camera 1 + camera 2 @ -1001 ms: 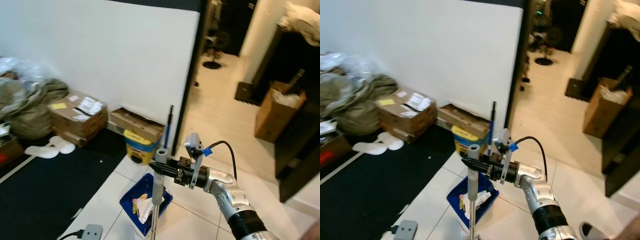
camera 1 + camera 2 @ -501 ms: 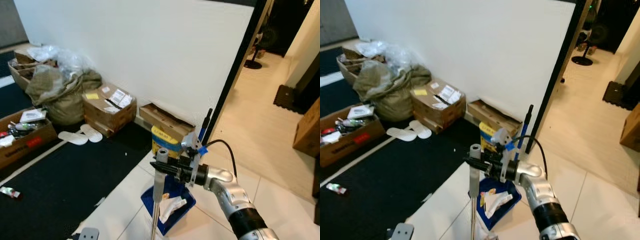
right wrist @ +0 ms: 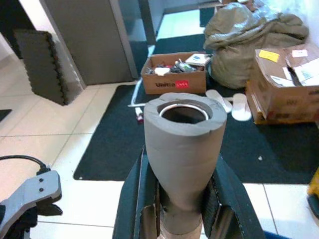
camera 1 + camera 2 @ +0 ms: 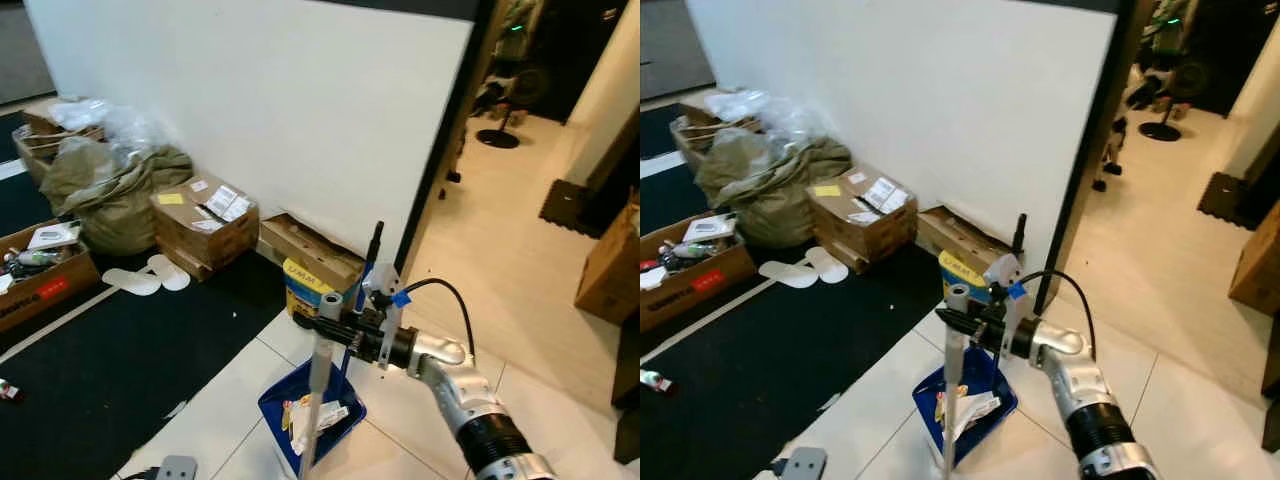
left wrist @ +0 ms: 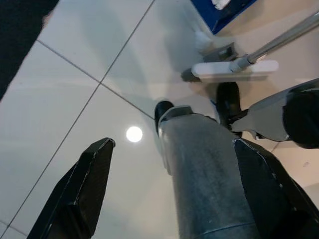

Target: Sweep floor

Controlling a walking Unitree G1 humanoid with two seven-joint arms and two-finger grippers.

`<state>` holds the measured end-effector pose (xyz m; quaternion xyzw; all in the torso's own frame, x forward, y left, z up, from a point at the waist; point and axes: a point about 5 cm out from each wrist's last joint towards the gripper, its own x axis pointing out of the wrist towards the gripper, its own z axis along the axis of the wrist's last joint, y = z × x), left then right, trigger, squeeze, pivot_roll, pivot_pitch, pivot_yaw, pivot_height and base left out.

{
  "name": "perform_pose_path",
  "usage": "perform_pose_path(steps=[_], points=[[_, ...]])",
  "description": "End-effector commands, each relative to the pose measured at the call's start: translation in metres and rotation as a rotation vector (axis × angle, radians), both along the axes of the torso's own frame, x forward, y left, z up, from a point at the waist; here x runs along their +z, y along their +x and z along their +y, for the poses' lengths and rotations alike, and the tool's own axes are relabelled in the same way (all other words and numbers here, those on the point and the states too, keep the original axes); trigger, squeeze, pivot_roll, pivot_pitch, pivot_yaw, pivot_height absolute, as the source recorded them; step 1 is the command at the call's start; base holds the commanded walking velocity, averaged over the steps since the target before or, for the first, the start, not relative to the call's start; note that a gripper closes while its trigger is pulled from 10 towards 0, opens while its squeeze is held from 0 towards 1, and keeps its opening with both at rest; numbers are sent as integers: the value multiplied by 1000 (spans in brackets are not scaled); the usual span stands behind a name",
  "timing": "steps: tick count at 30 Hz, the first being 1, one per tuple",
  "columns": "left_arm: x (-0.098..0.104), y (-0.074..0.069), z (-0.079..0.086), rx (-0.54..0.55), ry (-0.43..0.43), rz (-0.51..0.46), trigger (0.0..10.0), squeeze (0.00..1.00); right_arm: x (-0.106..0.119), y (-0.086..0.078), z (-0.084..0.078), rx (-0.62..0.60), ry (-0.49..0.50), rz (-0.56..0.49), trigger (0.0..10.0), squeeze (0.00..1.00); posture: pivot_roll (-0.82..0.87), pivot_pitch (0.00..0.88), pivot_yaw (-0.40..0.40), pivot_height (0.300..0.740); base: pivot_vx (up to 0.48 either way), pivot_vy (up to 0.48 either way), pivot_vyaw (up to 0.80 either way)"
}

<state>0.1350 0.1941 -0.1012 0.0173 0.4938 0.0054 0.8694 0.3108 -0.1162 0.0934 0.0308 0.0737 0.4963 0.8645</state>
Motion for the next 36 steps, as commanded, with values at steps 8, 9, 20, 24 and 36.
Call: perform_pose_path(steps=[8,9,20,24,36], points=[[-2,-6,4,26,11,33,10000,0,3,3,6,5,9,-9,10000,0,-37,0,-73,740,0,0,0],[-2,-6,4,26,11,33,10000,0,3,3,6,5,9,-9,10000,0,-37,0,-73,740,0,0,0],[-2,-7,5,6,31,42,10000,0,1,2,16,-8,46,-6,10000,0,-36,0,-74,740,0,0,0],[-2,-6,5,3,34,43,10000,0,1,1,17,-5,48,-5,10000,0,-37,0,-74,740,0,0,0],[-2,-5,4,-4,41,45,10000,0,1,3,19,-7,51,-9,10000,0,-32,0,-72,740,-148,0,0]])
